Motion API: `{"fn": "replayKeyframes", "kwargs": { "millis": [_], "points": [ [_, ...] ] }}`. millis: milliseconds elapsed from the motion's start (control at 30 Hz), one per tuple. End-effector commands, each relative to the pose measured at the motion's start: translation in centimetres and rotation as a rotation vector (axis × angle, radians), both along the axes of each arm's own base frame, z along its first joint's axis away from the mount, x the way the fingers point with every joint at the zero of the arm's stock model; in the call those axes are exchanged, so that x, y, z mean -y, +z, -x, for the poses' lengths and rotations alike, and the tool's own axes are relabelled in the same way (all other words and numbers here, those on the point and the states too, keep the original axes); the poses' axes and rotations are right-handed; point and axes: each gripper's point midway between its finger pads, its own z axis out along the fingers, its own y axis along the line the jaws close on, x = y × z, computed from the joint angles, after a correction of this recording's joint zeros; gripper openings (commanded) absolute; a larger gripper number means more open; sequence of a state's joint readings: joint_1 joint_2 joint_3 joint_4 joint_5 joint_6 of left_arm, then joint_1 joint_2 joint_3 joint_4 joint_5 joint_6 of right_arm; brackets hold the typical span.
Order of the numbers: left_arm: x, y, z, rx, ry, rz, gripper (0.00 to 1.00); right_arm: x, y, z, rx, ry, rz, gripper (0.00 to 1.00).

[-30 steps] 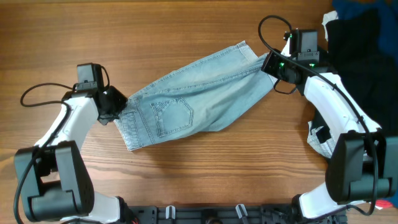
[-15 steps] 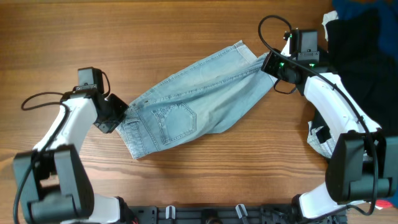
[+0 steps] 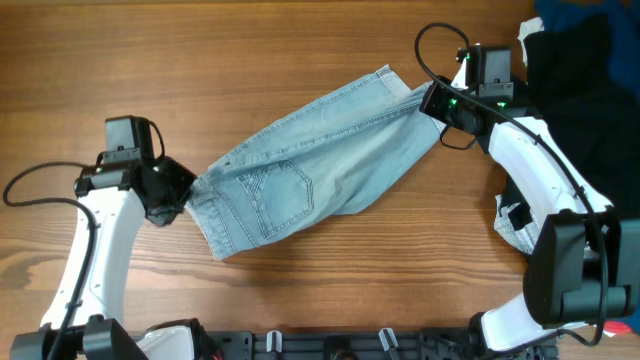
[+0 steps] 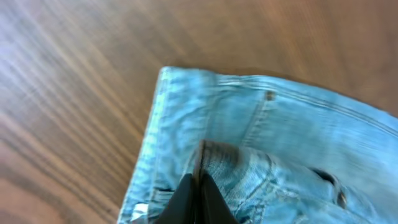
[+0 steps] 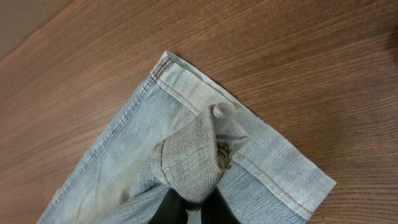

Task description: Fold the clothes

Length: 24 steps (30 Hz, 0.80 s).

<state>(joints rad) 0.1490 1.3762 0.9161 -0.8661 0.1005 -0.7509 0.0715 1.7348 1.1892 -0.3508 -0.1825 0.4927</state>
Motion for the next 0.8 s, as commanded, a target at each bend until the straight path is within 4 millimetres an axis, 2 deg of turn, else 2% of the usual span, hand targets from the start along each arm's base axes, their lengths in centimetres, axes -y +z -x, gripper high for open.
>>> {"fn": "replayKeyframes", "kwargs": {
  "millis": [0, 233, 333, 533, 767],
  "points": [
    [-1.7, -1.6, 2.0, -0.077, 0.114, -0.067, 0.04, 0.9, 1.0, -1.4, 0.046, -0.034, 0.019, 0.05],
    [-3.3, -1.7, 2.5, -0.091, 0.172, -0.155, 0.04, 0.8, 1.7, -2.2, 0.09, -0.034, 0.015, 0.06],
    [-3.4, -1.6, 2.2, -0.081, 0.173, -0.158, 0.04, 0.4, 1.8, -2.7, 0.109, -0.024, 0.008, 0.06],
    [-3.4, -1.6, 2.1, -0.074, 0.173, -0.159, 0.04, -0.9, 0.5, -3.4, 0.114, -0.001, 0.005, 0.06],
    [-3.5, -1.5, 1.6, -0.053, 0.175, -0.16, 0.04, -2.3, 0.8, -5.4, 0.202, 0.021, -0.006, 0.07]
  ]
}}
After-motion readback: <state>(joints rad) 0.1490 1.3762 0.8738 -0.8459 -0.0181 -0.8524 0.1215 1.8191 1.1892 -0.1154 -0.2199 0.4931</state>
